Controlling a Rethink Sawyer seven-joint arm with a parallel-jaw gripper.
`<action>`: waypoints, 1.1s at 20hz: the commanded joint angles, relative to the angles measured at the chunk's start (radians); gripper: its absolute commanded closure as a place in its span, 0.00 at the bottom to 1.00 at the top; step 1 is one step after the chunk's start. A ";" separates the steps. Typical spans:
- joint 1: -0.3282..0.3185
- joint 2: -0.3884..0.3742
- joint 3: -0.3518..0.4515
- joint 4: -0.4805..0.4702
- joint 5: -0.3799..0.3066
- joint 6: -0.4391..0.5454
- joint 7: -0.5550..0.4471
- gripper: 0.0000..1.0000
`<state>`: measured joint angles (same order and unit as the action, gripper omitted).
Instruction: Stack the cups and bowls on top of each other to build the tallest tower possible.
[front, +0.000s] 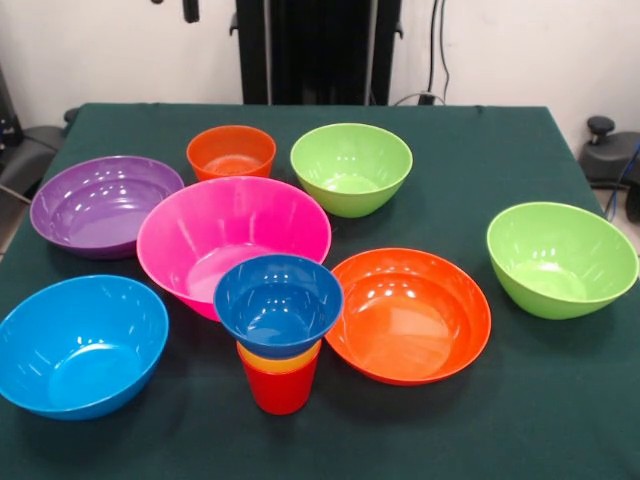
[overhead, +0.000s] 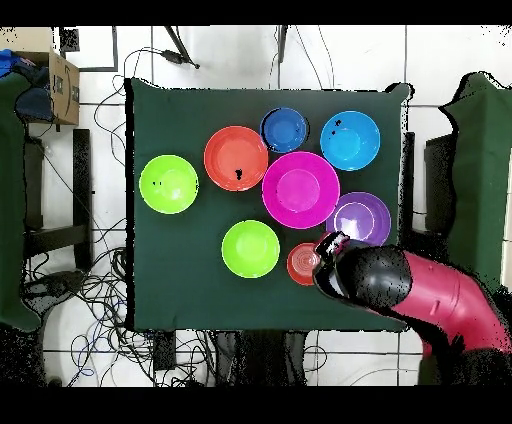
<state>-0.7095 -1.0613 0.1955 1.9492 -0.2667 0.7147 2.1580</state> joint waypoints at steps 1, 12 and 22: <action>-0.028 0.040 0.116 0.234 -0.099 -0.180 -0.192 0.00; -0.050 0.057 0.116 0.324 -0.171 -0.320 -0.110 0.00; -0.027 0.123 0.053 0.320 -0.299 -0.454 -0.027 0.00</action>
<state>-0.7622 -1.0405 0.2304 2.2129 -0.4414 0.3881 2.1580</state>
